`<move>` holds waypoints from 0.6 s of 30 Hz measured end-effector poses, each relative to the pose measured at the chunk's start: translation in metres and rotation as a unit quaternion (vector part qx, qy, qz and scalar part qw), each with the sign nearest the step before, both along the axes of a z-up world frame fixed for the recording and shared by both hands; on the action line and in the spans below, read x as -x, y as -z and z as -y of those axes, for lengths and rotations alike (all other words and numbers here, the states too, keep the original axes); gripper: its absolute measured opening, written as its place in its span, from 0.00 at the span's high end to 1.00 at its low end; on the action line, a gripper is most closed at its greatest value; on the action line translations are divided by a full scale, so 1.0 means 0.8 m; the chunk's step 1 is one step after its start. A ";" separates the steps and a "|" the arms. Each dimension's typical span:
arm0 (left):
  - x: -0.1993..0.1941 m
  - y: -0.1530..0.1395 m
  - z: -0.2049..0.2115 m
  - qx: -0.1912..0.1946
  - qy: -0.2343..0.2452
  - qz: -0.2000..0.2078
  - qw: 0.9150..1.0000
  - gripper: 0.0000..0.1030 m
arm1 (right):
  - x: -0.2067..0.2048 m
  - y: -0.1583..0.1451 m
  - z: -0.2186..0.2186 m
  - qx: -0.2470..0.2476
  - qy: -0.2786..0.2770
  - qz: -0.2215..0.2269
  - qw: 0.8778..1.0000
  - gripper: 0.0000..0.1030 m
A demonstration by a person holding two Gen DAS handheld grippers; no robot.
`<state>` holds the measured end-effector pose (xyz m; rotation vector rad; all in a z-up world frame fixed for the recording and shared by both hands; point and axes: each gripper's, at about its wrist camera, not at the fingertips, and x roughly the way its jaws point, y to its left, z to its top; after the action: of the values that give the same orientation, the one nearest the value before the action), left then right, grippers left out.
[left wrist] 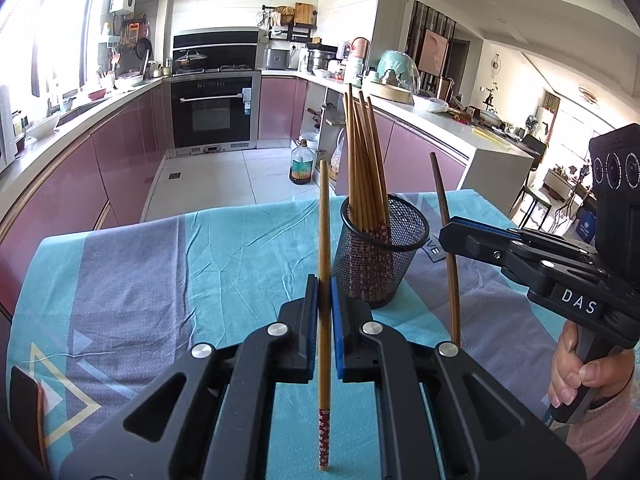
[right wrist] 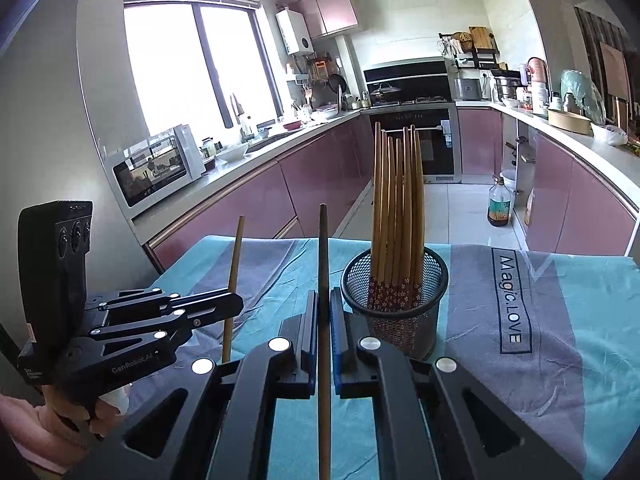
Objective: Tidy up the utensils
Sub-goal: 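Lift both grippers' chopsticks upright toward the mesh cup, then lower both held chopsticks into the black mesh cup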
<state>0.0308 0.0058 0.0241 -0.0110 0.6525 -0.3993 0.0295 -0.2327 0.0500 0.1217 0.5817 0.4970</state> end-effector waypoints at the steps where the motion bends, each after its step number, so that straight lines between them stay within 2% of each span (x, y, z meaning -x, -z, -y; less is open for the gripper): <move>1: -0.001 -0.002 0.000 0.001 0.000 0.001 1.000 0.93 | 0.000 -0.002 0.001 -0.001 0.001 0.002 1.000 0.95; 18: -0.003 -0.037 -0.003 0.026 0.011 0.032 0.999 0.93 | -0.008 -0.032 0.019 -0.014 0.013 0.041 0.999 0.95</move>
<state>0.0331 0.0080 0.0541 -0.0398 0.5797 -0.4358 0.0360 -0.2483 0.0759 0.1357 0.4930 0.4820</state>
